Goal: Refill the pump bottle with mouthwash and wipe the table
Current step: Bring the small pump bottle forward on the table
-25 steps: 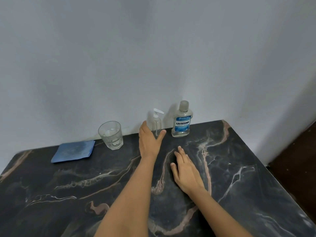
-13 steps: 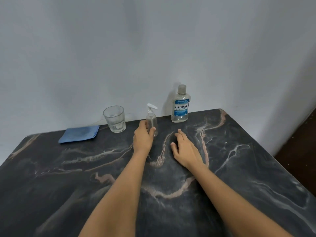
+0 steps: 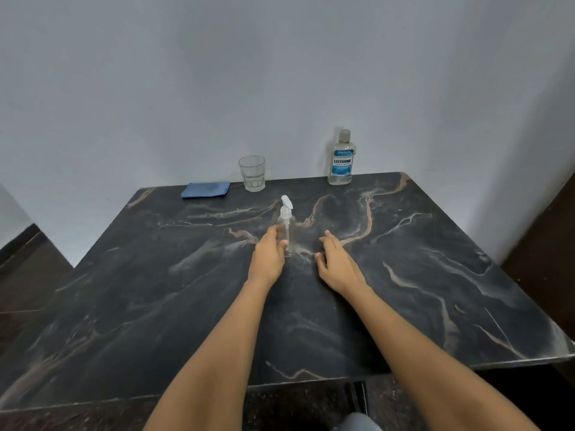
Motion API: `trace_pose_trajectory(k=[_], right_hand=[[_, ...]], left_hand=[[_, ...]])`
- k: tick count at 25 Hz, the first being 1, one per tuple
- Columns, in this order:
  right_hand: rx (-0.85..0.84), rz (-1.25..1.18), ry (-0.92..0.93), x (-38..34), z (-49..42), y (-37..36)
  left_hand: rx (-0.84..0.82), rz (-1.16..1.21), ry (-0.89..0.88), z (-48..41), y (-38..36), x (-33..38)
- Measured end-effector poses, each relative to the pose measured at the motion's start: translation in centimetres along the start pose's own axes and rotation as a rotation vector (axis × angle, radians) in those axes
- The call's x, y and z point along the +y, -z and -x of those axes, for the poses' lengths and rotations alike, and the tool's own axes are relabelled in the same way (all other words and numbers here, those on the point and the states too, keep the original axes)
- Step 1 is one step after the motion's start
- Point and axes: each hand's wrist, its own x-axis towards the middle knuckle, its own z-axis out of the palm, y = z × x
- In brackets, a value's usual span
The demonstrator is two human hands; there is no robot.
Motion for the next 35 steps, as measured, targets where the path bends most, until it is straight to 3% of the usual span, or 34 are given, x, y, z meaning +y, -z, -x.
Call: trace_pose_trajectory(k=[15,18,20,22,24,27,31,35], right_hand=[[0.116,-0.215,-0.047,0.6,0.9,-0.3],[0.199,-0.375,-0.135,1.3,-0.5,0.2],[0.229,-0.443,-0.168,1.9,-2.0,0.7],[0.248,-0.446,-0.172,2.9,-4.1,1.2],[0.277,-0.432,-0.188,4.2,-6.5,1.7],[0.325,-0.427,-0.249,6.6,-10.2,2.4],[0.377,-0.497,-0.298,9.3,-15.9,2.7],[0.439,-0.542,-0.338,10.2,-21.6,2.4]], left_hand=[[0.007,0.084,0.003,3.5,-1.2,-0.6],[0.271,0.051,0.048,4.8,-1.1,0.6],[0.428,0.022,-0.152,6.2,-1.4,1.7],[0.230,-0.097,-0.373,6.9,-2.5,2.9],[-0.019,-0.241,-0.450,5.6,-4.3,3.8],[-0.086,-0.170,-0.315,0.9,-7.4,4.9],[0.046,0.044,0.007,-4.5,-10.4,5.1],[0.145,0.032,0.054,-5.2,-11.2,4.9]])
